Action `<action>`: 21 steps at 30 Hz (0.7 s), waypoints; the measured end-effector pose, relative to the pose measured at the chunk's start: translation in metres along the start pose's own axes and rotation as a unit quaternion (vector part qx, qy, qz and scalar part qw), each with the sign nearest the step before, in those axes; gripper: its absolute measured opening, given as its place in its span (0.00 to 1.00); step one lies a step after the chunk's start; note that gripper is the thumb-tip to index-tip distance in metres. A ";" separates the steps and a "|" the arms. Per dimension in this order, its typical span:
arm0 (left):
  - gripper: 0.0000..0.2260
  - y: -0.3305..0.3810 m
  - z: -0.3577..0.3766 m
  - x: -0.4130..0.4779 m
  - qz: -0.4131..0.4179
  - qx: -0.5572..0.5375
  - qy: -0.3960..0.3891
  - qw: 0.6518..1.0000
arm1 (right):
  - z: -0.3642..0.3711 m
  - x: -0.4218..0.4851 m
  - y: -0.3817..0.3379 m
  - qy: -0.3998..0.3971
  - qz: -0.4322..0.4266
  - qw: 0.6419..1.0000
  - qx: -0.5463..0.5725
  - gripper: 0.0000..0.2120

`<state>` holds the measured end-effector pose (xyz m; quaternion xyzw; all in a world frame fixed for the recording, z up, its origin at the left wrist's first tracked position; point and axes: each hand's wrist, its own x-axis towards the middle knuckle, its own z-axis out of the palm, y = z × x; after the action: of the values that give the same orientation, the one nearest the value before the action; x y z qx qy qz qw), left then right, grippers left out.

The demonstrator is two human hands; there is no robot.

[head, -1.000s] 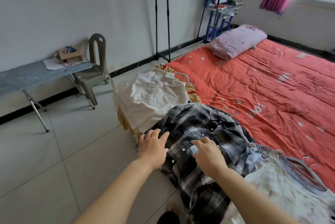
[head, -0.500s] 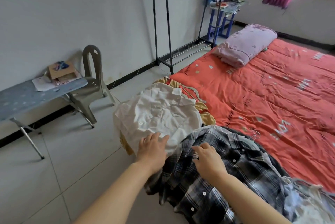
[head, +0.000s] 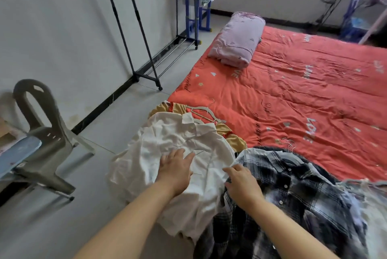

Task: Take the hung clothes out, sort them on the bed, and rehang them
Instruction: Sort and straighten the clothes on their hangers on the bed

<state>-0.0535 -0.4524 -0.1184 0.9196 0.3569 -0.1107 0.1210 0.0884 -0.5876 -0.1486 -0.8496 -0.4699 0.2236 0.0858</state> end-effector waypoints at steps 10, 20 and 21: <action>0.24 -0.036 -0.006 0.098 0.042 0.002 -0.025 0.999 | 0.012 0.081 0.001 -0.004 0.054 0.998 0.015 0.20; 0.24 -0.075 0.014 0.203 0.019 0.000 -0.054 0.998 | 0.033 0.226 0.010 -0.020 0.029 0.999 0.014 0.17; 0.24 -0.077 0.018 0.214 0.022 0.002 -0.059 0.998 | 0.036 0.240 0.012 -0.022 0.030 0.999 0.012 0.16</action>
<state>0.0457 -0.2676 -0.2086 0.9194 0.3289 -0.1623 0.1424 0.1907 -0.3956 -0.2564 -0.8572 -0.4431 0.2506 0.0784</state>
